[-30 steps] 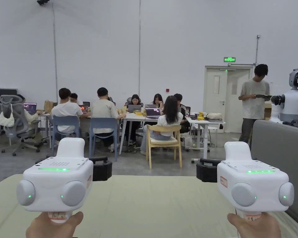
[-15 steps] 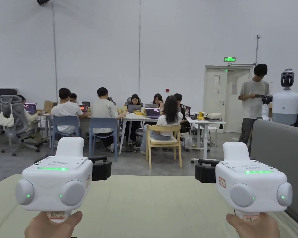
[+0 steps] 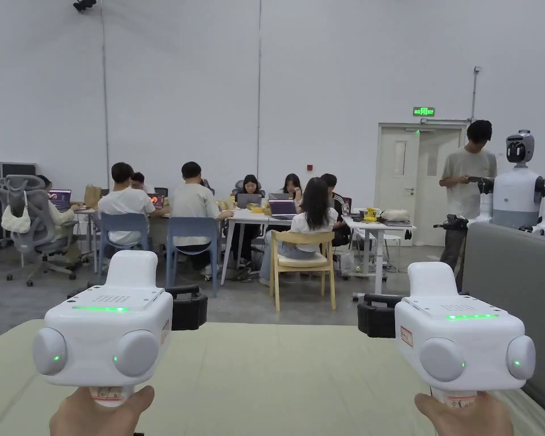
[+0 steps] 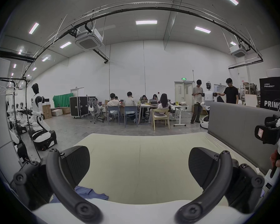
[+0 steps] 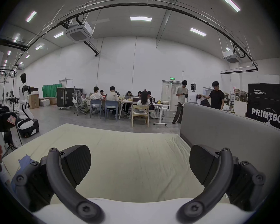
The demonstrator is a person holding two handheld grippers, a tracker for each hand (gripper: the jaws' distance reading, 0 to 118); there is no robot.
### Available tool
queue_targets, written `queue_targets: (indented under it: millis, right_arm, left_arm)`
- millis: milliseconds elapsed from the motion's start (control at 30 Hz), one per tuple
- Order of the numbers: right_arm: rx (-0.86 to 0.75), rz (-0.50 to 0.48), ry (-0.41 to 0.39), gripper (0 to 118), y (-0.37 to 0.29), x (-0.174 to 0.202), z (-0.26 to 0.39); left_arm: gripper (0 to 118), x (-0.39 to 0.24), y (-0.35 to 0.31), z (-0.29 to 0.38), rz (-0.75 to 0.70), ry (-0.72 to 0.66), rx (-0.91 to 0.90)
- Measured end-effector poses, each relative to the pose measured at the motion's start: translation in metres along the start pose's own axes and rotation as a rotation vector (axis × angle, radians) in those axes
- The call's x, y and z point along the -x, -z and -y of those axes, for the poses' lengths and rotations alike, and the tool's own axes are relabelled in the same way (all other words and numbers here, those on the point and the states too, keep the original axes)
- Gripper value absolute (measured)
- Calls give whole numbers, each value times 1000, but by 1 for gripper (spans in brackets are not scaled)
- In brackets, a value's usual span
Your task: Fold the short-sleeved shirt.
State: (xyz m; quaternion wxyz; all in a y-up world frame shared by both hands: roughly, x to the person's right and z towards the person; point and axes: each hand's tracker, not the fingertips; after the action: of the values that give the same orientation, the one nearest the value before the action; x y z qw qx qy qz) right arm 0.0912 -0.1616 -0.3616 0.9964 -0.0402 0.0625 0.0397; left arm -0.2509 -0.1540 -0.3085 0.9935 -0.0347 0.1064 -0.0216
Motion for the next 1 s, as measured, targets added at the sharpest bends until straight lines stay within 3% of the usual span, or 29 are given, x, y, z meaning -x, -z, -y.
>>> queue_targets:
  millis: [1000]
  right_arm:
    - [-54,-18,40,118,1,-9,3]
  left_arm:
    - [118,0,-2,-14,40,9,-23]
